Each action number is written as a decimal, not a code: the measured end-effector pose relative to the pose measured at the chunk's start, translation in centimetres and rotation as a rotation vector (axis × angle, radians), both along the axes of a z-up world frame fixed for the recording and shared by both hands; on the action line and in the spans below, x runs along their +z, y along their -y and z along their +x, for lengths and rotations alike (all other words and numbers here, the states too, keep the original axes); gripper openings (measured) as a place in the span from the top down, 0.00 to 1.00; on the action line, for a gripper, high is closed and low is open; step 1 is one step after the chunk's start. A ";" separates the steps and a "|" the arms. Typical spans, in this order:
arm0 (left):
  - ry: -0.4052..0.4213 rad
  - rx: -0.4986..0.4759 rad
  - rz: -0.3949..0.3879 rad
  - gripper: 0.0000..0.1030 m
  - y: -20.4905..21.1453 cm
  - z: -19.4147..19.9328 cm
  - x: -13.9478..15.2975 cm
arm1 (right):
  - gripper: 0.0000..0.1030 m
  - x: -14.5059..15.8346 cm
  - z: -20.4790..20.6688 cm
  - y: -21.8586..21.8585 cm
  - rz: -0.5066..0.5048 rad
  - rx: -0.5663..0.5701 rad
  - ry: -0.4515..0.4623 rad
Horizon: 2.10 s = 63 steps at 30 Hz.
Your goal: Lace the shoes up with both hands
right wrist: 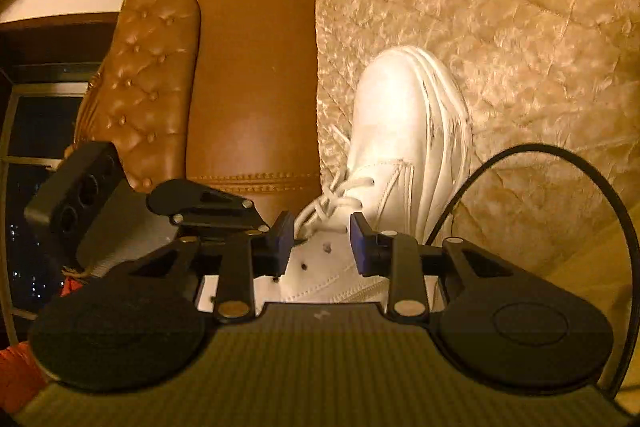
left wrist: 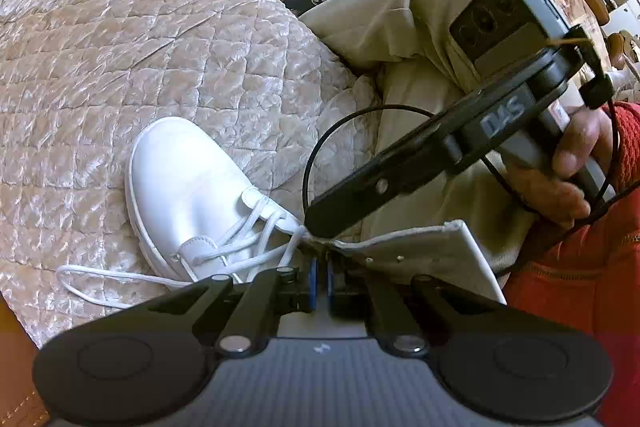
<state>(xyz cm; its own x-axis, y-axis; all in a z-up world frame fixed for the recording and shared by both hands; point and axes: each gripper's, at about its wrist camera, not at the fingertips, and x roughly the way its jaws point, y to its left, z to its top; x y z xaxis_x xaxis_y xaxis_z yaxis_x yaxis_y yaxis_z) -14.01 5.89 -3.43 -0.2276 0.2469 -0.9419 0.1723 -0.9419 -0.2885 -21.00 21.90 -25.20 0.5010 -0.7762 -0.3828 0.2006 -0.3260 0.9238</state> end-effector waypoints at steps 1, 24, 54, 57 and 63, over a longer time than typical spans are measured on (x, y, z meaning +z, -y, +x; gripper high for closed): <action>-0.008 0.007 0.000 0.97 0.0 0.1 0.0 | 0.65 -0.1 0.0 0.0 0.013 -0.001 -0.003; -0.022 -0.019 -0.114 0.97 -1.5 0.3 0.8 | 0.41 12.2 2.6 -0.8 -0.129 0.200 -0.487; 0.171 -0.329 -0.218 0.82 -4.2 -3.1 0.9 | 0.38 7.4 0.7 -3.3 0.004 0.176 -0.370; 0.177 -0.329 -0.229 0.83 -4.2 -3.2 0.7 | 0.38 7.4 0.7 -3.3 -0.001 0.179 -0.375; 0.124 -0.332 -0.319 0.96 -5.0 -2.7 0.6 | 0.38 7.3 0.6 -3.3 -0.013 0.181 -0.367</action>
<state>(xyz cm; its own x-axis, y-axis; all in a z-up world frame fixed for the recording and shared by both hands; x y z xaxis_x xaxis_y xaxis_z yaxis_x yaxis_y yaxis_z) -16.74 10.93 -2.81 -0.0668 -0.0189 -0.9976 -0.1386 -0.9900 0.0280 -20.40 25.16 -17.85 0.4623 -0.6939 -0.5520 0.5708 -0.2436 0.7842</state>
